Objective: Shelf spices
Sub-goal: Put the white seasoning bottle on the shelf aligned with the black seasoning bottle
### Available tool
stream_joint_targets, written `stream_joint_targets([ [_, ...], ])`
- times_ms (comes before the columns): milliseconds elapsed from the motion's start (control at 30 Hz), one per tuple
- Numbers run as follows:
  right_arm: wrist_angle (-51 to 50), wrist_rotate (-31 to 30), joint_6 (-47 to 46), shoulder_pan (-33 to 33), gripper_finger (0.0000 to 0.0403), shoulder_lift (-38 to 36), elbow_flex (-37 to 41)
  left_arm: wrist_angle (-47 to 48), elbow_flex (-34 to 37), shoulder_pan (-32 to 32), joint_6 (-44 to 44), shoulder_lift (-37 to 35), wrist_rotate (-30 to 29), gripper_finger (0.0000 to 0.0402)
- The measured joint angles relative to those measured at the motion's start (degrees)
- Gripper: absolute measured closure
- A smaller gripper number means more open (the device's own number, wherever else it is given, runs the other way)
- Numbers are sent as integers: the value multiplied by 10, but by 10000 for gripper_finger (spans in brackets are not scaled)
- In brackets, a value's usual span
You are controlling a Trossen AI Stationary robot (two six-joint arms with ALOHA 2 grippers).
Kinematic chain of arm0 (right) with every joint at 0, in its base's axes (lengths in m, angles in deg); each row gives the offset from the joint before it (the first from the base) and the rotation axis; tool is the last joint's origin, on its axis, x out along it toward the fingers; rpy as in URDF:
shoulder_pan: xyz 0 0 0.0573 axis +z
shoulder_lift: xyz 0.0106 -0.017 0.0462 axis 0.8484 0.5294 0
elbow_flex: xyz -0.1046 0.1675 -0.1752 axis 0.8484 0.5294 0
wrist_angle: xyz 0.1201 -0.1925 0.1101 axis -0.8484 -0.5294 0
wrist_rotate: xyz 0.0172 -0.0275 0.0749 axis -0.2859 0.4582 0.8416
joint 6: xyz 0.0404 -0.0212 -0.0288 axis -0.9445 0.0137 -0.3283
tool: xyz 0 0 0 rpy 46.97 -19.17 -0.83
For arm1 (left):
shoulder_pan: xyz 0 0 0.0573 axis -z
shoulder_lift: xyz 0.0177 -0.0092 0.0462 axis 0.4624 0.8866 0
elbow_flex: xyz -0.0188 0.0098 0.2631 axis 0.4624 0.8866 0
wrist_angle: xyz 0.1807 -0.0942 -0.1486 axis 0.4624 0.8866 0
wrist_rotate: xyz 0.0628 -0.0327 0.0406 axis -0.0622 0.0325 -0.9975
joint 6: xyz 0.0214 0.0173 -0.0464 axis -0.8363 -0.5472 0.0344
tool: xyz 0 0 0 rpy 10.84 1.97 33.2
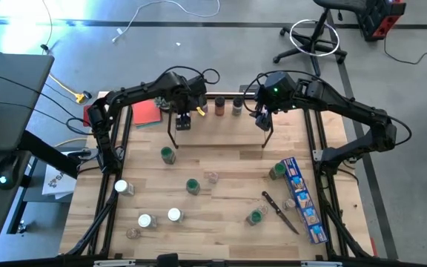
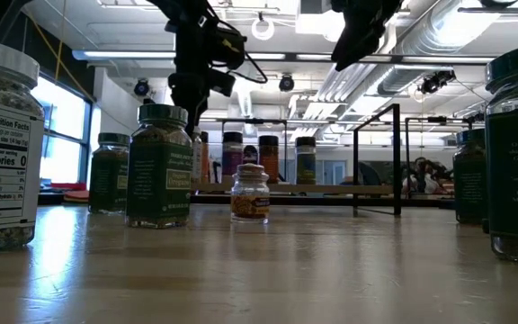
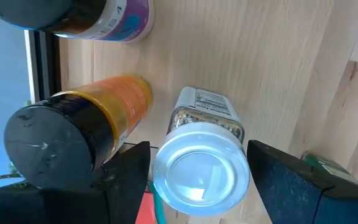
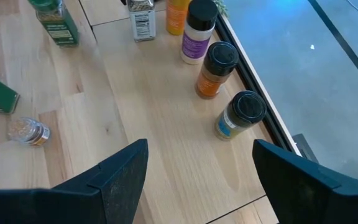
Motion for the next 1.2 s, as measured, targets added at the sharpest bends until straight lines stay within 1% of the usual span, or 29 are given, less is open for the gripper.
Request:
stream_joint_targets([
  [200,0,0,0,0,119,0,0,-3,-20,-3,0,-1,-8,137],
  [567,0,1,-3,0,119,0,0,0,-20,8,-1,-4,-9,138],
  [767,0,2,-1,0,119,0,0,0,-20,25,4,-29,-13,138],
  [967,0,2,1,0,119,0,0,-3,-20,47,55,-67,-33,138],
  [1200,0,2,1,0,119,0,0,-18,-20,87,176,-121,-40,138],
])
